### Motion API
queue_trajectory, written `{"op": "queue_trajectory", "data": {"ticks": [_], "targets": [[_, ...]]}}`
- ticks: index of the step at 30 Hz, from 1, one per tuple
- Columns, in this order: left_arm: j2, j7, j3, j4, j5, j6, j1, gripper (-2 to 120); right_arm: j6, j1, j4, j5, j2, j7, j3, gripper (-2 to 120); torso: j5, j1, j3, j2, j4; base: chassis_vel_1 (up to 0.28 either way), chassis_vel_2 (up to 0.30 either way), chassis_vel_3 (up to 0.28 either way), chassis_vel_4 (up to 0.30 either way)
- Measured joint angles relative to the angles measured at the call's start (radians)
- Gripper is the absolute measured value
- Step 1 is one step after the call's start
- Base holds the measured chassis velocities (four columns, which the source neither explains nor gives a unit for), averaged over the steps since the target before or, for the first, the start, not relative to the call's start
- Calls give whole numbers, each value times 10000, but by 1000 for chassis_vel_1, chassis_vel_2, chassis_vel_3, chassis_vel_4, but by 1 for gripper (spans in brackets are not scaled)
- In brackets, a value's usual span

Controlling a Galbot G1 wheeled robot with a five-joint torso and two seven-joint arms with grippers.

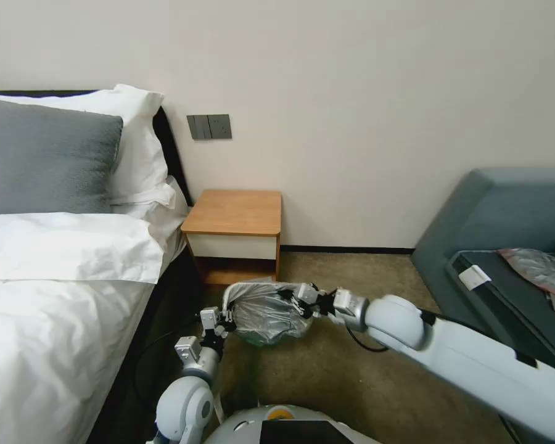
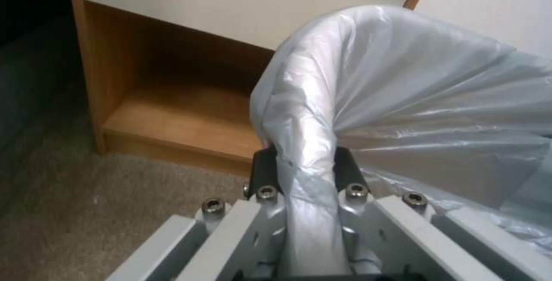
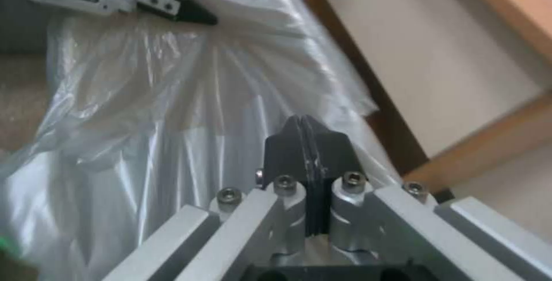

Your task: Pick up the garbage bag from the table and place it over the trash can.

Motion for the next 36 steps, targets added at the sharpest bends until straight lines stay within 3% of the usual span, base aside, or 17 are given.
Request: {"op": "queue_trajectory", "data": {"ticks": [3, 11, 16, 20, 29, 34, 36], "targets": [[-55, 12, 24, -77, 112, 15, 47, 3, -226, 1379, -559, 9, 324, -166, -1544, 0, 1, 0, 0, 0, 2, 0, 0, 0, 0], [-95, 67, 28, -263, 151, 15, 113, 3, -378, 3410, -1488, -6, 1034, -357, -3533, 0, -1, 0, 0, 0, 1, 0, 0, 0, 0], [-249, 84, 150, -373, 182, 47, 163, 3, -514, 5042, -2602, 28, 2022, -418, -5537, 0, 2, 0, 0, 1, 1, 0, 0, 0, 0], [-279, 84, 180, -398, 224, 63, 220, 3, -533, 5460, -3305, 30, 2618, -466, -6299, 0, 3, 1, 0, 0, -2, 0, 0, 0, 0], [-332, 78, 175, -492, 244, 71, 300, 3, -440, 5614, -4649, -178, 3580, -580, -6782, 0, 1, 0, 0, 0, 0, 0, 0, 0, 0], [-340, 75, 129, -493, 245, 70, 302, 3, -395, 5418, -4515, -274, 3418, -591, -6502, 0, 3, 1, 0, 0, 1, 0, 0, 0, 0], [-332, 74, 103, -437, 219, 68, 293, 3, -371, 5199, -3985, -290, 2965, -591, -6067, 0, 3, 0, 0, 0, 0, 0, 0, 0, 0]]}}
